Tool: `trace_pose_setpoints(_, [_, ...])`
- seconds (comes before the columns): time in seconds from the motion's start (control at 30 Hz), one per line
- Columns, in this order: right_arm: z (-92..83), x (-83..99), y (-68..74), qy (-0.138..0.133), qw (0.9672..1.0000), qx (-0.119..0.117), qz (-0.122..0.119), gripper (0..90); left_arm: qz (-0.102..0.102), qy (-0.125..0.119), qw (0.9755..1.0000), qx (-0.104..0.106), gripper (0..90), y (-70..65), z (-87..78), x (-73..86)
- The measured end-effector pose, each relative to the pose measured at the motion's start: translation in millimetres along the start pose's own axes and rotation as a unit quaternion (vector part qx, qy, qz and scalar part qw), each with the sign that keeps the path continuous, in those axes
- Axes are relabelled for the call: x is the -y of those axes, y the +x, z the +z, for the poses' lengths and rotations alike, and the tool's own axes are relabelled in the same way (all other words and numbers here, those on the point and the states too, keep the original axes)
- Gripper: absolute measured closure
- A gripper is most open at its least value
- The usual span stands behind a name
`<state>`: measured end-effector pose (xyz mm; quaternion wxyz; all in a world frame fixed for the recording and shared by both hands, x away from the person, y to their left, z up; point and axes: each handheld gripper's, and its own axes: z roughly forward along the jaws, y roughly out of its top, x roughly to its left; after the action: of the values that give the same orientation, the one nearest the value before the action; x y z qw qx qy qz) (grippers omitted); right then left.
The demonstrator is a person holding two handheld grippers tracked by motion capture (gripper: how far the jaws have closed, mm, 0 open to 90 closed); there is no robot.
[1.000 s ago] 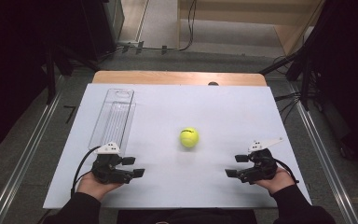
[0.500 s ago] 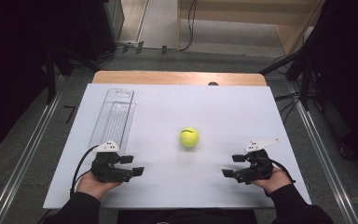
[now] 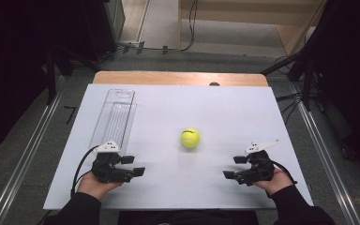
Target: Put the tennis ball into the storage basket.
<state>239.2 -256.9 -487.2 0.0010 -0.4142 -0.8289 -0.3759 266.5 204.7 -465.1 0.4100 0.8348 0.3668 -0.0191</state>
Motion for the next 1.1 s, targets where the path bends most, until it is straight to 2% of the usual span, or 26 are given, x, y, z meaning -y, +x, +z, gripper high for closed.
trace_pose_setpoints(0.4, [0.1,0.1,-0.2,-0.001,1.0,-0.002,0.001,18.0,0.0,0.001,1.0,0.002,29.4,0.2,0.2,0.2])
trace_pose_setpoints(0.53, [0.2,-0.1,-0.4,-0.001,1.0,-0.004,0.006,18.0,0.0,0.006,0.9999,-0.008,29.4,-0.5,1.2,-0.1])
trace_pose_setpoints(0.93, [0.0,0.4,-0.4,0.001,1.0,-0.004,0.005,18.0,-0.001,0.012,0.9999,-0.004,29.3,-0.8,2.1,-0.7])
trace_pose_setpoints(1.1, [0.1,0.5,-1.1,0.003,1.0,0.0,0.009,18.0,-0.022,0.027,0.9994,0.0,29.4,-1.3,3.3,-3.4])
